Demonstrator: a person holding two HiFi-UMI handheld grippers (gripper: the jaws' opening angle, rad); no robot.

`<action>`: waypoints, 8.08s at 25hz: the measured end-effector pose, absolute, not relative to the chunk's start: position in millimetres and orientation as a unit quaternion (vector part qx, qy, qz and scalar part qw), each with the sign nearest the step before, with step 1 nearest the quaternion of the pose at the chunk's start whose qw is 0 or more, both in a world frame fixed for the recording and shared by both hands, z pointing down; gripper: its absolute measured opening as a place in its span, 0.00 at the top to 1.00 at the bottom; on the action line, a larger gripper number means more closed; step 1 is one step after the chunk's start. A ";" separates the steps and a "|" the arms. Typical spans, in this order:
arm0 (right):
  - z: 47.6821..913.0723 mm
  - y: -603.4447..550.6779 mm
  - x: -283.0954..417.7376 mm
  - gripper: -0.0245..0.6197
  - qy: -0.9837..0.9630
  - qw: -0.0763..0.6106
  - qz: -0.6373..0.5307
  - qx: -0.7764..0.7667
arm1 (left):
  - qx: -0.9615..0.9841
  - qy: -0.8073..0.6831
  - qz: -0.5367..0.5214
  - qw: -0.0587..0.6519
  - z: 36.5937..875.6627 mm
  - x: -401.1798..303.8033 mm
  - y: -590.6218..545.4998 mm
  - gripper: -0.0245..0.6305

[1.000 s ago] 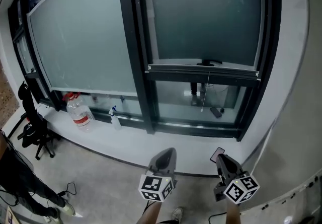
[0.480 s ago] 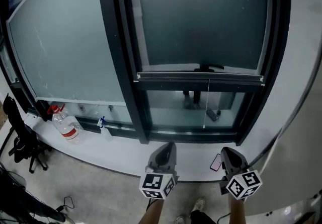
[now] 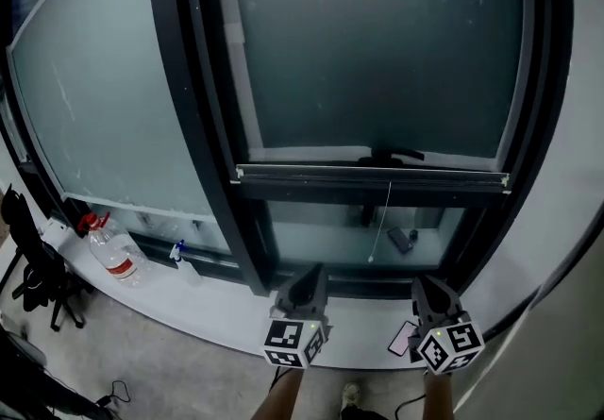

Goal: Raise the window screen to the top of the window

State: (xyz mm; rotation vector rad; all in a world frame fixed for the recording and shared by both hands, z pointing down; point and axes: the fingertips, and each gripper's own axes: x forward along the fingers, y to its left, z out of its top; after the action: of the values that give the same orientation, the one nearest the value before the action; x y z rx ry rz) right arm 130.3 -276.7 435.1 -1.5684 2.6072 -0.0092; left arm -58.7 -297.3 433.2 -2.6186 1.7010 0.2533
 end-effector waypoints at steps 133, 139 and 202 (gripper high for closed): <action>-220.3 -545.2 170.6 0.93 0.450 -0.427 0.556 -0.554 | -0.461 0.554 -0.409 0.560 -207.8 -114.7 -572.5 0.94; -241.0 -546.1 170.7 0.93 0.425 -0.419 0.569 -0.565 | -0.444 0.563 -0.390 0.578 -231.2 -115.2 -572.2 0.94; 455.2 -421.4 122.1 0.93 0.837 0.028 -0.023 -0.546 | -0.820 0.570 0.036 0.043 431.2 -21.2 -437.6 0.91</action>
State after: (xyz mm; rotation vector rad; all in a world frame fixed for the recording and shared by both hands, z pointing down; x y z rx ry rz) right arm 122.1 -421.4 455.2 -1.6839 2.5845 -0.0706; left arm -21.2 -437.6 431.2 -2.5068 1.7427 0.1109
